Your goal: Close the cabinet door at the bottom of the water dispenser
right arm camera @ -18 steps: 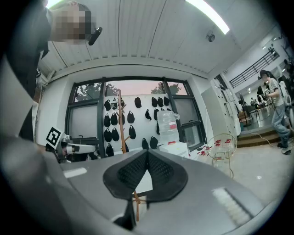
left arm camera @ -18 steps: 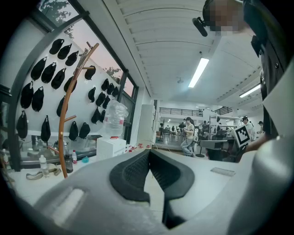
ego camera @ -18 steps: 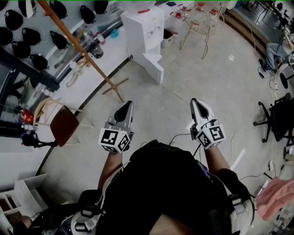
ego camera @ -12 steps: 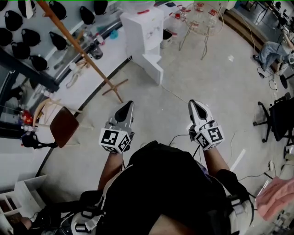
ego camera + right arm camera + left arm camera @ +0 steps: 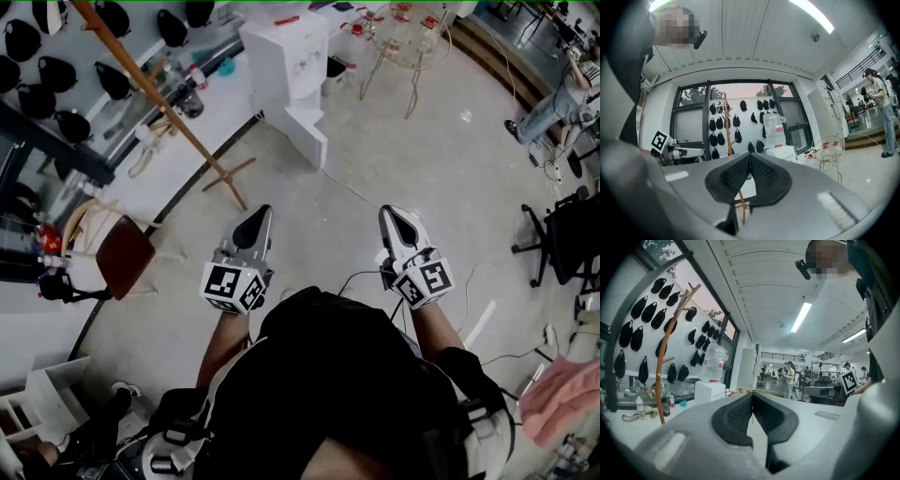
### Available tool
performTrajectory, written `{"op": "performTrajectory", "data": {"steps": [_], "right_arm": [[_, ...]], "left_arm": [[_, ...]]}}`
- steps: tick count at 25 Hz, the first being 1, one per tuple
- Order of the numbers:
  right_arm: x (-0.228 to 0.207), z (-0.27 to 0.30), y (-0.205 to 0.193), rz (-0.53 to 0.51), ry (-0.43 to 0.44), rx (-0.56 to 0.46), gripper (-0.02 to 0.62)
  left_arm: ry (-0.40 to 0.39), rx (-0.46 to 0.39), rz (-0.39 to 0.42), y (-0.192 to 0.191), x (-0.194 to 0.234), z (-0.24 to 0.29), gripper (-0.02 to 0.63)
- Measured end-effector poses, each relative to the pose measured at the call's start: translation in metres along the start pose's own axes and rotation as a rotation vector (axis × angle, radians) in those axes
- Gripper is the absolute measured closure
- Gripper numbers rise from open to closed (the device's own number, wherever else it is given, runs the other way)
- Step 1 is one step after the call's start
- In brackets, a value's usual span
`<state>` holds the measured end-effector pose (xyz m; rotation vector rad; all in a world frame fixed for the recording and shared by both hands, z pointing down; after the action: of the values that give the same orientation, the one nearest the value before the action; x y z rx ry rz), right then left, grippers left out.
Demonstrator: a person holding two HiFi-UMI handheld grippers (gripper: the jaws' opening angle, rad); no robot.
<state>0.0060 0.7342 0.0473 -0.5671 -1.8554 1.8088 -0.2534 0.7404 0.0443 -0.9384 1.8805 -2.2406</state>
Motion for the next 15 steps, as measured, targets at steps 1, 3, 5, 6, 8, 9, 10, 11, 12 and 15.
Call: {"op": "performTrajectory", "data": {"steps": [1, 3, 5, 6, 8, 9, 10, 11, 12, 15], "right_arm": [[0.001, -0.001, 0.001, 0.008, -0.002, -0.011, 0.589], [0.002, -0.003, 0.004, 0.016, 0.0, -0.029, 0.532], [0.003, -0.004, 0.008, 0.012, -0.002, -0.039, 0.459], [0.002, -0.006, 0.009, 0.007, -0.007, -0.043, 0.417], [-0.002, -0.009, 0.009, 0.0, -0.022, -0.047, 0.331], [-0.005, -0.011, 0.009, -0.002, -0.033, -0.047, 0.301], [-0.009, -0.014, 0.007, -0.003, -0.046, -0.047, 0.269], [-0.014, -0.018, 0.006, -0.005, -0.06, -0.047, 0.243], [-0.019, -0.021, 0.006, -0.006, -0.072, -0.048, 0.225], [-0.033, -0.031, 0.006, -0.007, -0.084, -0.055, 0.213]], "left_arm": [[-0.001, -0.002, 0.0, -0.001, -0.001, 0.0, 0.598], [-0.003, -0.002, -0.003, -0.001, -0.004, 0.001, 0.568], [0.007, -0.003, -0.007, 0.001, -0.005, 0.002, 0.466], [0.016, -0.007, -0.008, 0.002, -0.006, 0.003, 0.395], [0.035, -0.015, -0.015, 0.003, -0.007, 0.005, 0.292], [0.04, -0.013, -0.02, 0.001, -0.008, 0.007, 0.253], [0.042, -0.003, -0.02, -0.001, -0.009, 0.009, 0.213], [0.041, 0.01, -0.015, -0.005, -0.012, 0.011, 0.184], [0.039, 0.022, -0.007, -0.008, -0.017, 0.013, 0.178], [0.035, 0.036, 0.013, -0.012, -0.032, 0.021, 0.175]]}}
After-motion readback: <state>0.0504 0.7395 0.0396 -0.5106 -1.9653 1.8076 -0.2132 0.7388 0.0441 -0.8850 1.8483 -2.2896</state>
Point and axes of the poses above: the fingertips, and each gripper's own axes: z forward along the fingers, x to its left, y out of its top, the point moved 3 cm from there along -z, backward along the fingers, and after that the axes turned 14 degrees about -z, right-handed, at the moved point
